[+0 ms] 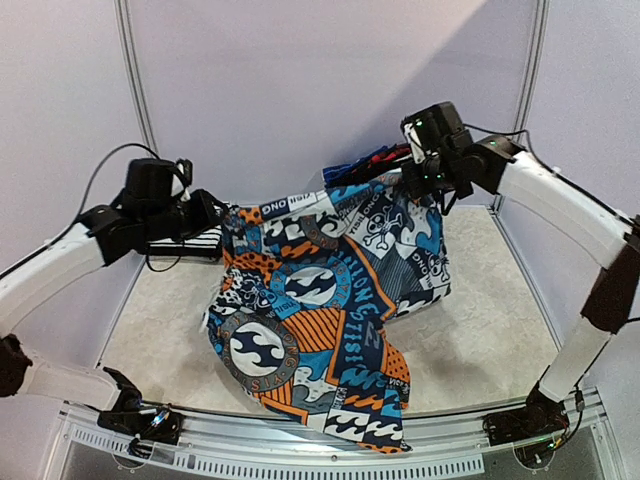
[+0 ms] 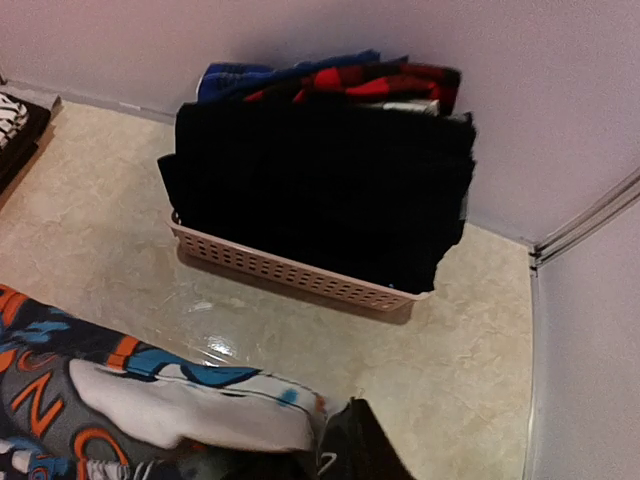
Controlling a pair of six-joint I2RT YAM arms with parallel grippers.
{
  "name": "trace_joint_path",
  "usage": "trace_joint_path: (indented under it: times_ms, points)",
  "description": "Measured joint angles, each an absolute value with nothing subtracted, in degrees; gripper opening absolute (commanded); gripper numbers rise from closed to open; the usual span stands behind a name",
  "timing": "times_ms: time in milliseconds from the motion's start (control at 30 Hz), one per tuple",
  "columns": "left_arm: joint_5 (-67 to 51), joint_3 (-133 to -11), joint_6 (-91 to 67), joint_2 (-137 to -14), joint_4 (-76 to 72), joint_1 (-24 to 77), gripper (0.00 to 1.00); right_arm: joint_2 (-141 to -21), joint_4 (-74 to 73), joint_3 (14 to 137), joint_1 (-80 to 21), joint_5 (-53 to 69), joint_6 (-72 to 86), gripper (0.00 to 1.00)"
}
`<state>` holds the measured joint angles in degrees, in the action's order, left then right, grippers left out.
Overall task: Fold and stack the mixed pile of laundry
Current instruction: Flatten out the crumpled shorts at the center of the board.
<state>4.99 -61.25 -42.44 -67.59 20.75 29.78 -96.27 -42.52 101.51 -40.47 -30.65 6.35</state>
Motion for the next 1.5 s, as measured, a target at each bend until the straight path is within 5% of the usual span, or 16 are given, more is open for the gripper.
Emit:
trace_joint_path:
  times_ms: [33, 67, 233, 333, 533, 833, 1200, 1500]
  points:
    - [4.0, -60.1, -42.7, -70.7, 20.7, 27.9, 0.95, -99.3, -43.0, 102.4, -39.3, -28.3, 7.1, 0.50]
    - [3.3, -59.4, -42.9, -73.1, 20.8, 26.8, 0.99, -102.5, -43.8, 104.1, -38.6, -26.4, 7.9, 0.59]
    - [2.4, -59.3, -41.8, -80.9, 22.3, 23.8, 1.00, -115.7, -46.3, 114.2, -38.2, -20.6, 10.1, 0.90]
    - [4.4, -60.5, -39.9, -80.9, 23.7, 23.8, 0.94, -117.4, -47.9, 114.8, -38.2, -19.8, 11.2, 0.99]
    - [7.2, -59.8, -35.3, -79.2, 24.1, 24.6, 0.85, -115.9, -50.6, 113.4, -38.2, -22.1, 13.4, 0.99]
    - [8.0, -48.5, -31.5, -76.1, 24.0, 31.5, 0.77, -96.8, -41.6, 78.7, -40.6, -8.0, 20.6, 0.98]
    - [11.0, -37.4, -36.0, -62.7, 26.3, 40.4, 0.65, -78.7, -37.6, 56.4, -61.2, -1.1, 29.3, 0.89]
    - [10.5, -32.4, -42.3, -57.6, 30.0, 46.7, 0.64, -77.5, -38.7, 53.5, -80.0, 0.1, 31.5, 0.85]
